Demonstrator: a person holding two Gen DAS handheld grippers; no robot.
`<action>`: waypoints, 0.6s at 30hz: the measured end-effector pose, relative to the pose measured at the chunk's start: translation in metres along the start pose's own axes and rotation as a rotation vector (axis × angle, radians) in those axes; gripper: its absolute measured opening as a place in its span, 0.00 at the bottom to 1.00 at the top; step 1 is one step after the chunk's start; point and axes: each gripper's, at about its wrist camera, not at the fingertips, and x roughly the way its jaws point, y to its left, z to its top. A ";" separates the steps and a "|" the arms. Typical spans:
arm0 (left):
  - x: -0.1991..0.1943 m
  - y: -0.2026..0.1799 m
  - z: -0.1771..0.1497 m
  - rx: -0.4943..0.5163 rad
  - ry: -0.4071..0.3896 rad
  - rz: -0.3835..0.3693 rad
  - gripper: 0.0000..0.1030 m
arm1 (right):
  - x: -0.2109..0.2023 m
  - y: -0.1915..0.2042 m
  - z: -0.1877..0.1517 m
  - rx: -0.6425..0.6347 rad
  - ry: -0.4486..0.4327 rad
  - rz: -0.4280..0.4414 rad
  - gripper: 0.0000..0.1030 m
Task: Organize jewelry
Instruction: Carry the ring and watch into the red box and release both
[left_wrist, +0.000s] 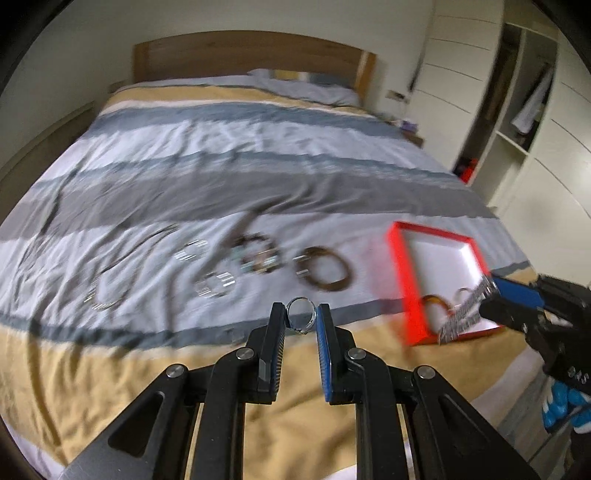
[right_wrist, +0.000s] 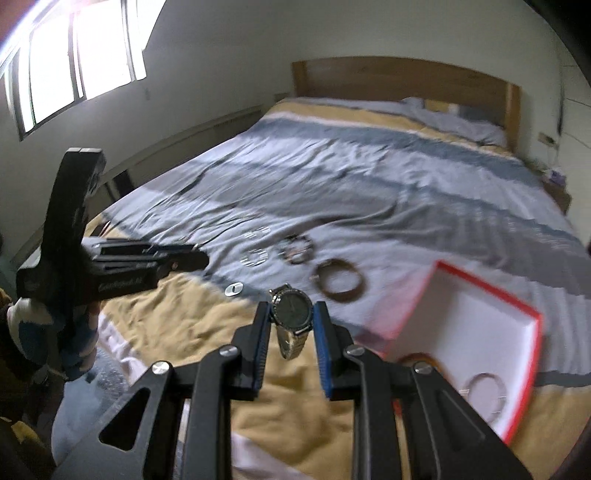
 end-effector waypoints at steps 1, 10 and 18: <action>0.004 -0.011 0.005 0.009 0.000 -0.019 0.16 | -0.005 -0.009 0.002 0.005 -0.005 -0.013 0.21; 0.077 -0.124 0.049 0.115 0.034 -0.166 0.16 | -0.012 -0.119 0.008 0.077 0.003 -0.165 0.21; 0.172 -0.183 0.044 0.145 0.141 -0.195 0.16 | 0.041 -0.205 -0.030 0.202 0.114 -0.254 0.21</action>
